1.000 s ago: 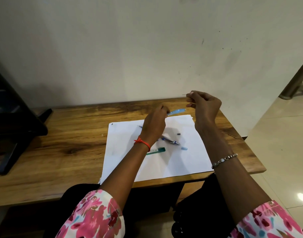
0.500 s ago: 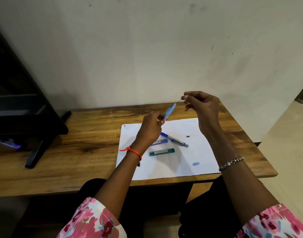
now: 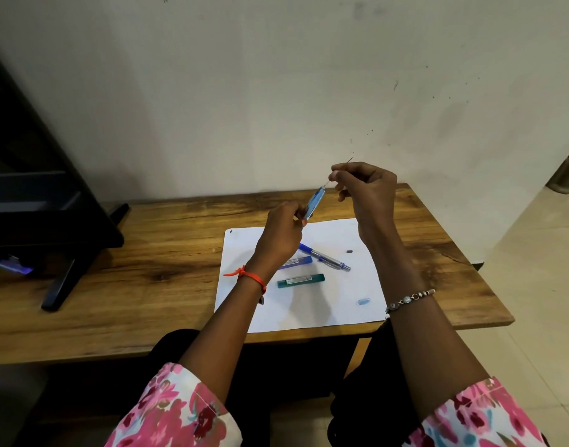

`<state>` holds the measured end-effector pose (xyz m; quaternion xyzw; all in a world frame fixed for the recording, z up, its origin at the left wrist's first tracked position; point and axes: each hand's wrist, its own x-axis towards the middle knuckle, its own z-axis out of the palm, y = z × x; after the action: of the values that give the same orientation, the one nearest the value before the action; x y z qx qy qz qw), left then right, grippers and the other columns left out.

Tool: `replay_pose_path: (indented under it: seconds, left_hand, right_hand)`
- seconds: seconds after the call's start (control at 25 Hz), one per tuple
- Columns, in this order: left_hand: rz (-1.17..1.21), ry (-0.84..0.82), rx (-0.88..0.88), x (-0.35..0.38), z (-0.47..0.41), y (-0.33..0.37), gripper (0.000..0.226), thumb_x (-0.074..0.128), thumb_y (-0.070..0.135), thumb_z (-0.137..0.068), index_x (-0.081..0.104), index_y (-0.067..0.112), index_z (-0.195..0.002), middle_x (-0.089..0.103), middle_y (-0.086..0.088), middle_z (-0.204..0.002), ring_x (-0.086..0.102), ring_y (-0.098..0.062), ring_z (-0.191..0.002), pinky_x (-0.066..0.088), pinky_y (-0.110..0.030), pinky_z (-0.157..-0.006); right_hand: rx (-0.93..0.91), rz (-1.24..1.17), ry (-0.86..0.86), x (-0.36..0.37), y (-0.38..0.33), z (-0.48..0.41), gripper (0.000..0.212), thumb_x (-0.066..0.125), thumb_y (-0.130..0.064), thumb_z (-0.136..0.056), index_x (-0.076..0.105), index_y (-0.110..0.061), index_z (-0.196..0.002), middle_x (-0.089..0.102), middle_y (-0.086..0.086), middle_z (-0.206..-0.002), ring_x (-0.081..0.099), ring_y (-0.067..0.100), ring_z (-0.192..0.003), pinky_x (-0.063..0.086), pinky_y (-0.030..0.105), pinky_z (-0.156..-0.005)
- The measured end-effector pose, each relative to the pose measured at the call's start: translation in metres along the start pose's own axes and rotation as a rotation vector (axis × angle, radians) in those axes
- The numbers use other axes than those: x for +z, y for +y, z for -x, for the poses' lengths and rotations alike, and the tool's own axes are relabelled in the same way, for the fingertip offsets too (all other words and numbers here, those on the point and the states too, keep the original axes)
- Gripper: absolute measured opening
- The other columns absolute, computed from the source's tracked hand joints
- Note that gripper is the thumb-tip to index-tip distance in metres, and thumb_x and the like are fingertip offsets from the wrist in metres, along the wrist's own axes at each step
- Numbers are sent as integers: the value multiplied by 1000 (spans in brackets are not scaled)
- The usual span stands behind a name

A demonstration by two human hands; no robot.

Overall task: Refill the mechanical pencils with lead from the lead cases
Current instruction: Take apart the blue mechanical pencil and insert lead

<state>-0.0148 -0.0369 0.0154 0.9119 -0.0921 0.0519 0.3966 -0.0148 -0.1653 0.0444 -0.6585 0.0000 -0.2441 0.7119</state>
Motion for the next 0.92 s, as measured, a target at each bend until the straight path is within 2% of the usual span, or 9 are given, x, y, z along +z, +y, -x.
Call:
replay_pose_path:
  seconds: [0.12, 0.24, 0.4, 0.56, 0.72, 0.92]
  left_hand:
    - [-1, -3, 8, -1, 0, 0, 24, 49, -1, -91, 59, 0, -113, 60, -14, -117, 54, -20, -100, 37, -20, -78]
    - [-6, -1, 16, -3, 1, 1, 25, 49, 2, -92, 59, 1, -115, 60, -14, -119, 52, -16, -97, 35, -17, -77]
    - [6, -7, 14, -4, 2, 3, 30, 50, 2, -91, 57, 2, -120, 59, -14, -122, 54, -23, -110, 36, -16, -81]
    - [-2, -16, 8, -4, 2, 3, 30, 51, 3, -91, 56, 3, -121, 58, -14, -124, 54, -24, -112, 36, -17, -82]
    - [-5, -12, 20, -4, 2, 2, 29, 50, 2, -92, 57, 3, -120, 58, -13, -123, 54, -23, -110, 37, -16, -80]
    - [-8, -16, 20, -3, 1, 1, 28, 50, 1, -92, 58, 3, -119, 58, -14, -122, 55, -23, -108, 36, -17, -79]
  right_hand:
    - [-4, 0, 30, 3, 0, 1, 11, 63, 3, -80, 70, -3, -85, 67, 3, -69, 57, 8, -55, 46, 20, -50]
    - [-12, 18, 27, 0, 0, 1, 12, 63, 3, -81, 69, -7, -83, 68, -8, -61, 62, 8, -55, 52, 20, -53]
    - [-17, 26, 18, -1, 1, 1, 14, 60, 5, -83, 68, -7, -84, 67, -8, -60, 65, 10, -57, 55, 21, -57]
    - [-17, 14, 8, -1, 1, 1, 14, 60, 5, -83, 68, -6, -84, 68, -11, -59, 68, 11, -59, 56, 21, -59]
    - [4, -15, 1, -2, 0, 1, 13, 59, 7, -82, 67, -2, -85, 67, 3, -66, 68, 14, -59, 57, 25, -59]
    - [-9, 14, -12, -3, 0, 1, 12, 59, 6, -83, 67, -2, -88, 66, 5, -70, 69, 11, -60, 57, 23, -59]
